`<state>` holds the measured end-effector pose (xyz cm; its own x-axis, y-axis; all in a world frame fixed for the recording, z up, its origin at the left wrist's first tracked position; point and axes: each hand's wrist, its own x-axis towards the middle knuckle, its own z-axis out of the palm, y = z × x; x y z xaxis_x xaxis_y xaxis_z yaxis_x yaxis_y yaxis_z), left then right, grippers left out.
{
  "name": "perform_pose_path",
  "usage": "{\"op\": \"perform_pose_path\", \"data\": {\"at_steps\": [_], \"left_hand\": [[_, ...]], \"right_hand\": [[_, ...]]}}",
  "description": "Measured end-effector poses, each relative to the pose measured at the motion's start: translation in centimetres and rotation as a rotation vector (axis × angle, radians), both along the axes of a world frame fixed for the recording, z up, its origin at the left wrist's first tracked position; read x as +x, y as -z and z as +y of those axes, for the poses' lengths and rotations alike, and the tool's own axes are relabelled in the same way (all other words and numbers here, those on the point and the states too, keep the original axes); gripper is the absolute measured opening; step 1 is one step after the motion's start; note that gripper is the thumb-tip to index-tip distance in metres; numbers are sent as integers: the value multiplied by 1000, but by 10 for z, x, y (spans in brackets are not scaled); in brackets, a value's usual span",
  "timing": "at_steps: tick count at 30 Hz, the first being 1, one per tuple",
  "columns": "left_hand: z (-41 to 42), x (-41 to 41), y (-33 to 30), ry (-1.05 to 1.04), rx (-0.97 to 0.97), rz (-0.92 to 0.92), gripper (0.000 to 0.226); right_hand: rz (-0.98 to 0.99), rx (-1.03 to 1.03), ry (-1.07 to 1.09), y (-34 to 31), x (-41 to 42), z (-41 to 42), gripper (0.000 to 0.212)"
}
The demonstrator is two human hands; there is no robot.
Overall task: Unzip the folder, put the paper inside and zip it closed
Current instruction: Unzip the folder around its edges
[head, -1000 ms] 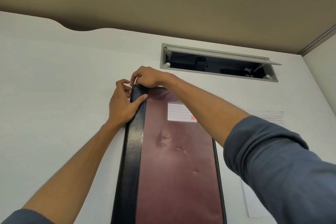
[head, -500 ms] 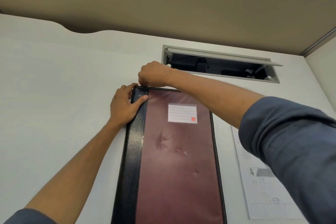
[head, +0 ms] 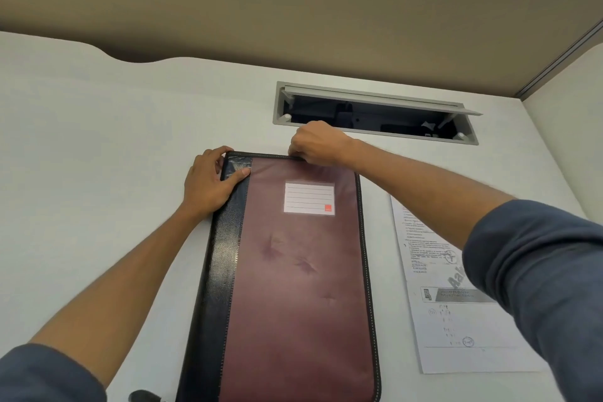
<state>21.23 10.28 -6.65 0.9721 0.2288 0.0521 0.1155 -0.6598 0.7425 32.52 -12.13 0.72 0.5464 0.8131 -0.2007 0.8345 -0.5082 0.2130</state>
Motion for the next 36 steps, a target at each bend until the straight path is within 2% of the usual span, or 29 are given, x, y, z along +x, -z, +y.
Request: {"op": "perform_pose_path", "data": {"at_steps": [6,15,20,28,36], "left_hand": [[-6,-3,-4,-17,-8,16,52],[0,-3,-5,-3,-100,13,52],[0,-4,-4,-3,-117,4,52],[1,-5,-2,-7,-118,4,53],[-1,-3,-2,-44,-134,30,52]], "right_hand": [[26,9,-1,2,-2,-2,28],[-6,-56,-175,-10,1,41,27],[-42,-94,-203,-10,6,11,27],[-17,-97,-38,-8,5,-75,28],[47,140,234,6,-21,-128,26]]}}
